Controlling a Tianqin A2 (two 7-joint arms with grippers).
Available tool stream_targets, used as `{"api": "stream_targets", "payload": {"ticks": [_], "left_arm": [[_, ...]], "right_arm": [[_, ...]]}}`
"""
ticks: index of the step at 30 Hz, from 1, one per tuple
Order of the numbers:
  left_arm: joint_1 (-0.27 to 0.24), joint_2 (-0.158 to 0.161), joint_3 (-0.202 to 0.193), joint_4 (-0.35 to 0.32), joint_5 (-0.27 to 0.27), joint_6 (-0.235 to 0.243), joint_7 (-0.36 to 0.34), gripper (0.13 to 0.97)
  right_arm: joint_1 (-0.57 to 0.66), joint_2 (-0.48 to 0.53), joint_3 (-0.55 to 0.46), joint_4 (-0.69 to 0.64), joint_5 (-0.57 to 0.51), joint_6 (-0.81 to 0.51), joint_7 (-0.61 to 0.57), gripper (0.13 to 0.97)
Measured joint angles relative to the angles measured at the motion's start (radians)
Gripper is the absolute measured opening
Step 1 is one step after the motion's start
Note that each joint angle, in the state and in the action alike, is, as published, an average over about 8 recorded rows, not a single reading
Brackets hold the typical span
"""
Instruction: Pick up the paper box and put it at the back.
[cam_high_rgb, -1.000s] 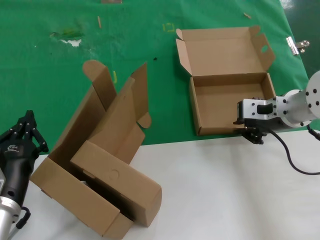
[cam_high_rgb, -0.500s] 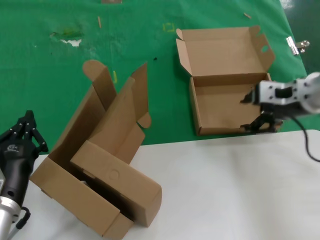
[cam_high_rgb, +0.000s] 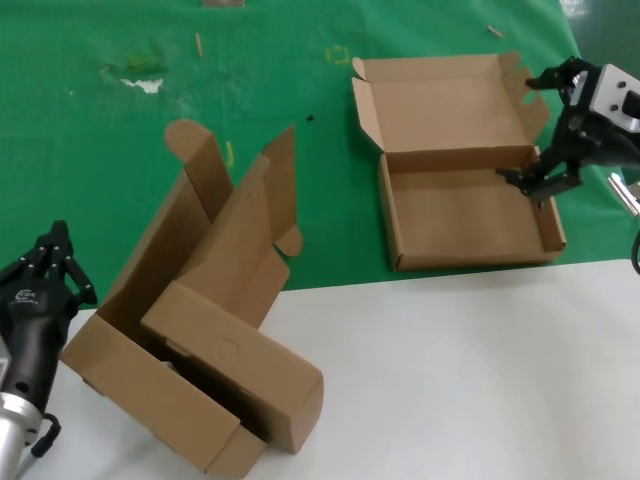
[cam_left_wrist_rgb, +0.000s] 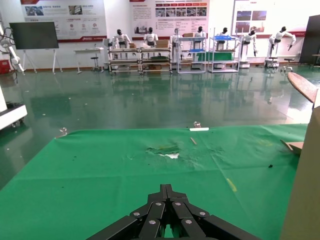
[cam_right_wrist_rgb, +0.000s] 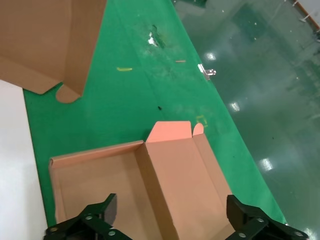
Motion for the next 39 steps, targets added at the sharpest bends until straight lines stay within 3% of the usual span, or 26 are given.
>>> {"api": "stream_targets", "payload": {"ticks": [4, 13, 20, 29, 39], "left_arm": [[0.0, 0.0, 0.0, 0.0, 0.0, 0.0, 0.0, 0.147], [0.0, 0.0, 0.0, 0.0, 0.0, 0.0, 0.0, 0.196], [0.0, 0.0, 0.0, 0.0, 0.0, 0.0, 0.0, 0.223], [0.0, 0.0, 0.0, 0.0, 0.0, 0.0, 0.0, 0.361], [0.0, 0.0, 0.0, 0.0, 0.0, 0.0, 0.0, 0.589]], "right_arm": [[-0.023, -0.011, 0.009, 0.008, 0.019, 0.028, -0.007, 0.753], [-0.113, -0.055, 0.039, 0.037, 0.089, 0.135, -0.033, 0.887], [-0.193, -0.095, 0.067, 0.062, 0.151, 0.229, -0.057, 0.939], [-0.297, -0.146, 0.102, 0.096, 0.233, 0.352, -0.087, 0.96], [-0.412, -0.202, 0.141, 0.133, 0.323, 0.489, -0.121, 0.966]]}}
